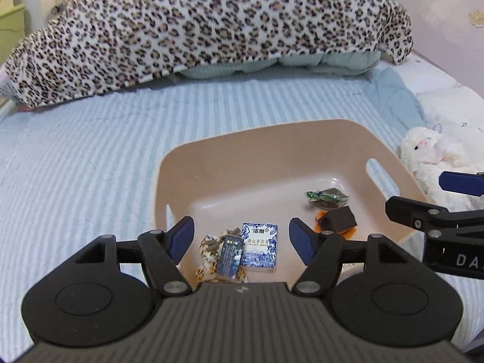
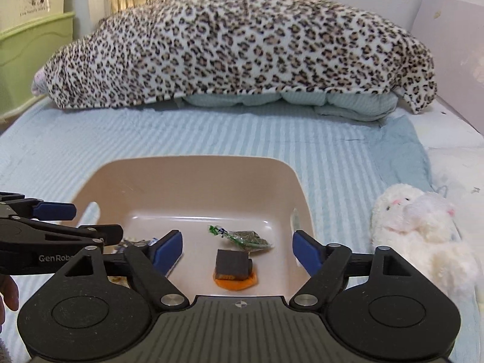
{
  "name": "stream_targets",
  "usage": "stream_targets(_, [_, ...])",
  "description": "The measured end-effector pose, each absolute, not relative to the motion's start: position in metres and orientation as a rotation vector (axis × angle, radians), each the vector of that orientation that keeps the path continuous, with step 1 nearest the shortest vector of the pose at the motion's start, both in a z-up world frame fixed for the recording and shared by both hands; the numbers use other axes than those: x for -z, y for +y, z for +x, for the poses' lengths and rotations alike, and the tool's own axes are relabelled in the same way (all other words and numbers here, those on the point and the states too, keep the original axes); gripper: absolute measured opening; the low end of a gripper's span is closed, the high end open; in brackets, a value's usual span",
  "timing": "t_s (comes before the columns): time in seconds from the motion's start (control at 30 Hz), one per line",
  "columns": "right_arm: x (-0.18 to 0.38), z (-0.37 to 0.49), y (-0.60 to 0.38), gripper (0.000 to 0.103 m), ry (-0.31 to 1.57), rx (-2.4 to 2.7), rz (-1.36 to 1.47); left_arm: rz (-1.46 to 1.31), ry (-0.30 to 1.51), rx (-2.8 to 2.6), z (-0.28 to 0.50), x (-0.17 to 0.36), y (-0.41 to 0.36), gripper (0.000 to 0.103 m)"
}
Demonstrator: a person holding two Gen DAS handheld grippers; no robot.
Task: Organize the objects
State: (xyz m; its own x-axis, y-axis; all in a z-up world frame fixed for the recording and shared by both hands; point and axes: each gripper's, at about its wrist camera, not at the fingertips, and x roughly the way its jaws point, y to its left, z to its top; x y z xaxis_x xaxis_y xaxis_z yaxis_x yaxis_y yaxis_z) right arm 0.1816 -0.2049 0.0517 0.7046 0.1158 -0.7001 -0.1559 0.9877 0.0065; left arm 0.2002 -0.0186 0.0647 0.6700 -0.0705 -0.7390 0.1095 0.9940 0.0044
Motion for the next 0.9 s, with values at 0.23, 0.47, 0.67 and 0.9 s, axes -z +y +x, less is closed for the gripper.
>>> stream_targets(0.23, [-0.071, 0.134, -0.208, 0.089, 0.739, -0.146, -0.054, 0.050, 0.794, 0.093, 0.150, -0.082, -0.012, 0.071])
stream_targets(0.47, [-0.078, 0.083, -0.209, 0.090, 0.719, -0.159, -0.047, 0.058, 0.789, 0.083, 0.100, -0.079, -0.005, 0.071])
stream_targets(0.67, [-0.081, 0.047, -0.209, 0.090, 0.720, -0.174, -0.040, 0.038, 0.791, 0.086, 0.065, -0.081, 0.003, 0.071])
stream_targets(0.9, [-0.086, 0.013, -0.205, 0.091, 0.709, -0.193, -0.027, 0.021, 0.772, 0.079, 0.029, -0.094, 0.006, 0.071])
